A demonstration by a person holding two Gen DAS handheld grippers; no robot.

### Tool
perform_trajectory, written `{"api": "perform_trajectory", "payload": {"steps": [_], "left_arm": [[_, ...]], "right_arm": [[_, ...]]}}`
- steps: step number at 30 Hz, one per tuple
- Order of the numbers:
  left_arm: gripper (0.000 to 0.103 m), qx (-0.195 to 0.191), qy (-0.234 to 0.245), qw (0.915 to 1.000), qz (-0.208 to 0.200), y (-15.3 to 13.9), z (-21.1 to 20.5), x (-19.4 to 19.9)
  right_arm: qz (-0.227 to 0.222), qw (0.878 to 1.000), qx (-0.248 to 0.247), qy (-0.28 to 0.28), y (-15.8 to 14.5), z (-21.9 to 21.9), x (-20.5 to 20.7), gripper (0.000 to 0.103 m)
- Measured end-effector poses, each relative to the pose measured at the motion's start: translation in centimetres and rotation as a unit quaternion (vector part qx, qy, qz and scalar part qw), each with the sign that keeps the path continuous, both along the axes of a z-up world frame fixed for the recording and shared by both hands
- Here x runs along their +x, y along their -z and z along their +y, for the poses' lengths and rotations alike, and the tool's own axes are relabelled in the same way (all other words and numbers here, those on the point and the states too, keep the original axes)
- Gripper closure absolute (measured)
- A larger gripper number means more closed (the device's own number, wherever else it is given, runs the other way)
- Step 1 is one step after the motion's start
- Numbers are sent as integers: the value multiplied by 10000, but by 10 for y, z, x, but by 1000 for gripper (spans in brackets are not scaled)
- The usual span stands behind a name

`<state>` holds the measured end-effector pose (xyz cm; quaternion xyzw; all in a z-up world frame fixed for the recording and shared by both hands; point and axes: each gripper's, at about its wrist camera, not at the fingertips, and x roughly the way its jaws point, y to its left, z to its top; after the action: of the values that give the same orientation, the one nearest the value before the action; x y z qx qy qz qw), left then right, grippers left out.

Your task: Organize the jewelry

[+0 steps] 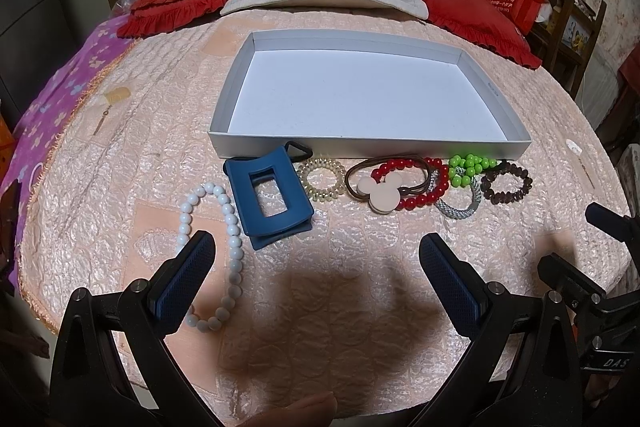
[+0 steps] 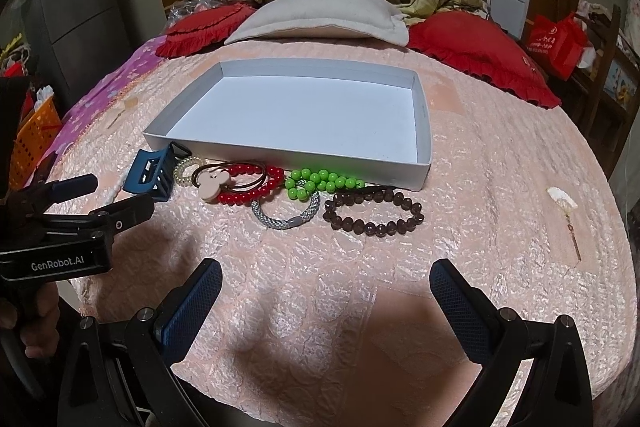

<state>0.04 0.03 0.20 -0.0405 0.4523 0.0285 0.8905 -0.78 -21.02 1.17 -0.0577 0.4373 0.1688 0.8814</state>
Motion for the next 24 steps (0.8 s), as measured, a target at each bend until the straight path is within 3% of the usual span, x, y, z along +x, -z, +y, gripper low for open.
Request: {"api": "perform_trajectory", "payload": {"steps": [24], "left_arm": [[1,21,14,10000,-19,1,2,-2]], "right_arm": [[29,10000,14,35,1,-2,1,0]]}}
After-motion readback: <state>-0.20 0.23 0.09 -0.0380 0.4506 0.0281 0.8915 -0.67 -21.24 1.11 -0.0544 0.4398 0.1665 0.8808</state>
